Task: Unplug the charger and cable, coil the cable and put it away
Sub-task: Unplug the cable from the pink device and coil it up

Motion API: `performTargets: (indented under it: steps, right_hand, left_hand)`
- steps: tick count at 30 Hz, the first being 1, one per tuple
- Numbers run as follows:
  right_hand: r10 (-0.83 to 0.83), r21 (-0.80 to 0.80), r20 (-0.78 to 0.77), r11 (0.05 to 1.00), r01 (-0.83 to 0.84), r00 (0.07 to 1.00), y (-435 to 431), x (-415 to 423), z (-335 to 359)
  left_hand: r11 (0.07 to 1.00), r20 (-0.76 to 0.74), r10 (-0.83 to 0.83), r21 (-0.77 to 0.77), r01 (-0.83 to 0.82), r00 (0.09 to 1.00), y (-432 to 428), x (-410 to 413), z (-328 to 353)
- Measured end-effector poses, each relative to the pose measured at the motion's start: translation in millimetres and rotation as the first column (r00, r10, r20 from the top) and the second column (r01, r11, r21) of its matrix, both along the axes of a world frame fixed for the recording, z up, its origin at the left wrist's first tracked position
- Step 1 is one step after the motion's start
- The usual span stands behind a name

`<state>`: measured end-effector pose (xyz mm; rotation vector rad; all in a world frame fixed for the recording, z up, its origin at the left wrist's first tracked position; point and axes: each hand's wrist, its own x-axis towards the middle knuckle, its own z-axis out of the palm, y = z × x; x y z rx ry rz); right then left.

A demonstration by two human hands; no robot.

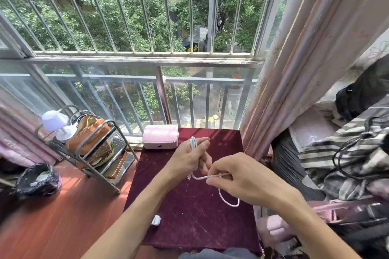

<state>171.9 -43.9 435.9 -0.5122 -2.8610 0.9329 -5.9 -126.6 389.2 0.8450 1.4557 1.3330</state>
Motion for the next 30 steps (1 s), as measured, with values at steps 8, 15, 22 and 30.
performTargets:
  steps: [8, 15, 22, 30]
  right_hand:
    - [-0.081, -0.151, -0.233, 0.988, 0.046, 0.969, 44.1, -5.6, 21.3]
    - [-0.173, -0.369, -0.408, 0.929, 0.011, 0.897, 58.9, -14.1, 7.4]
    - [-0.343, -0.625, -0.423, 0.781, 0.003, 0.839, 60.6, -19.1, -18.3]
    - [-0.382, -0.719, -0.265, 0.69, 0.082, 0.885, 40.9, -32.4, -40.0]
  left_hand:
    - [0.932, 0.08, -0.356, -0.043, 0.36, 0.931, -8.4, 21.7, 14.6]
    - [0.926, 0.267, -0.377, 0.093, 0.365, 0.887, -1.5, 31.3, 24.1]
    - [0.909, 0.543, -0.412, 0.302, 0.287, 0.732, -5.1, 29.3, 33.5]
    - [0.964, 0.651, -0.22, 0.258, 0.061, 0.726, 6.8, 23.7, 37.4]
